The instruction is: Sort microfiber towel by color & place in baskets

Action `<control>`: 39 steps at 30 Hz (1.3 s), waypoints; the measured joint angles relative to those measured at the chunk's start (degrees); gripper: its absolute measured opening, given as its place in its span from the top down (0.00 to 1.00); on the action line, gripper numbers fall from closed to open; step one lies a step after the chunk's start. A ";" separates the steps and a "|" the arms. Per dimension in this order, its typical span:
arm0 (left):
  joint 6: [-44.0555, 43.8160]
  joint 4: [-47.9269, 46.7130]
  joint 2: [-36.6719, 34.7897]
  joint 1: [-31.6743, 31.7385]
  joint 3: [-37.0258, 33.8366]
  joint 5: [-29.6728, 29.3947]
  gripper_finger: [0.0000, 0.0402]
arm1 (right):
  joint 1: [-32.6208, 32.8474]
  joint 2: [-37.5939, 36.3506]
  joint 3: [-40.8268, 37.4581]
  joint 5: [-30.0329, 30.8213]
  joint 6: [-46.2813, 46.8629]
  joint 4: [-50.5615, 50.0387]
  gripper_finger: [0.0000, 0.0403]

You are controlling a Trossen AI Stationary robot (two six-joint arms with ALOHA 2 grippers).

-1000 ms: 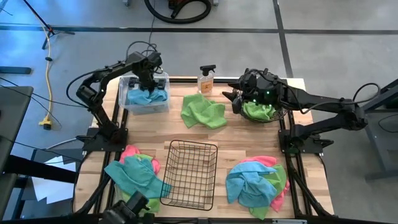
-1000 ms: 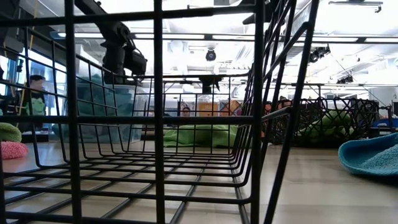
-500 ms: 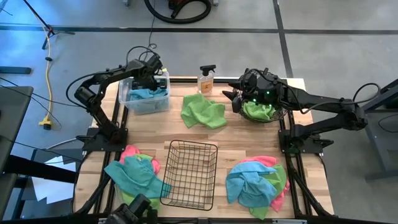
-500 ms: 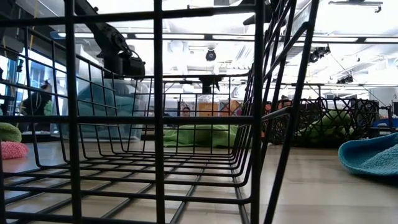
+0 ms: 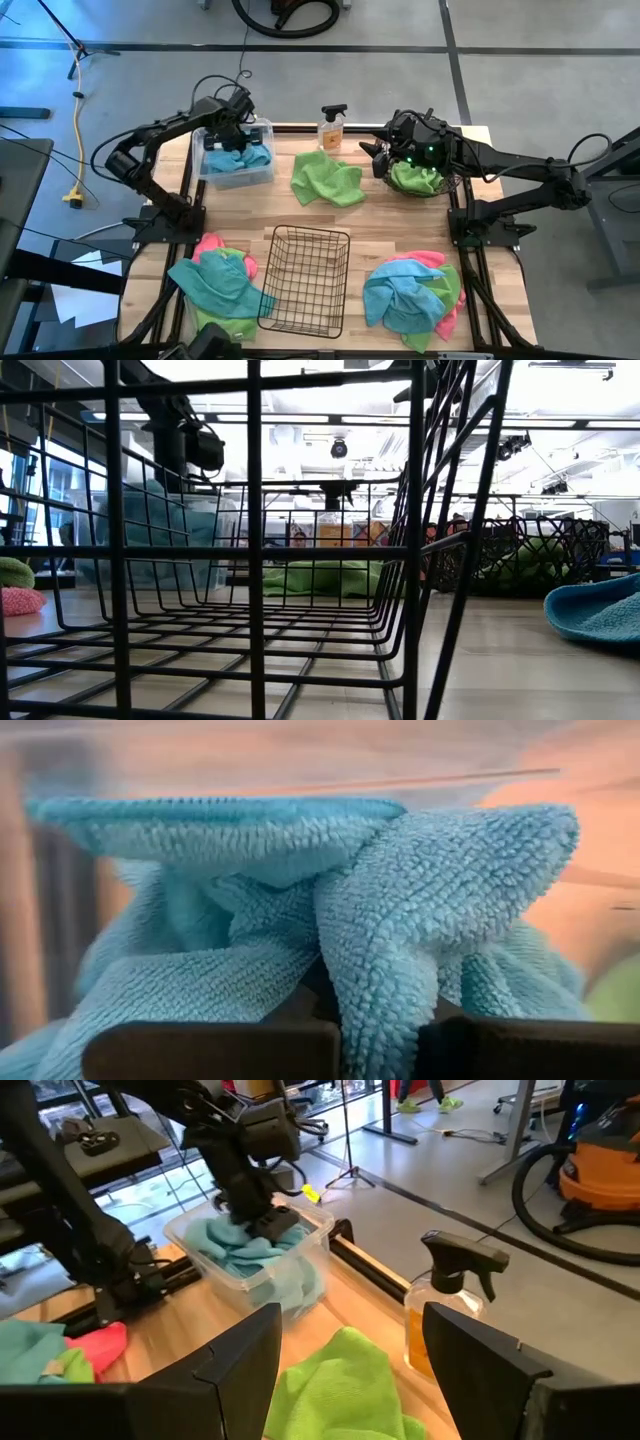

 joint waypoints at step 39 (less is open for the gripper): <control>-5.42 8.13 -17.52 -5.15 -11.36 -4.35 0.60 | 0.00 -0.02 0.00 0.96 -0.08 1.86 0.40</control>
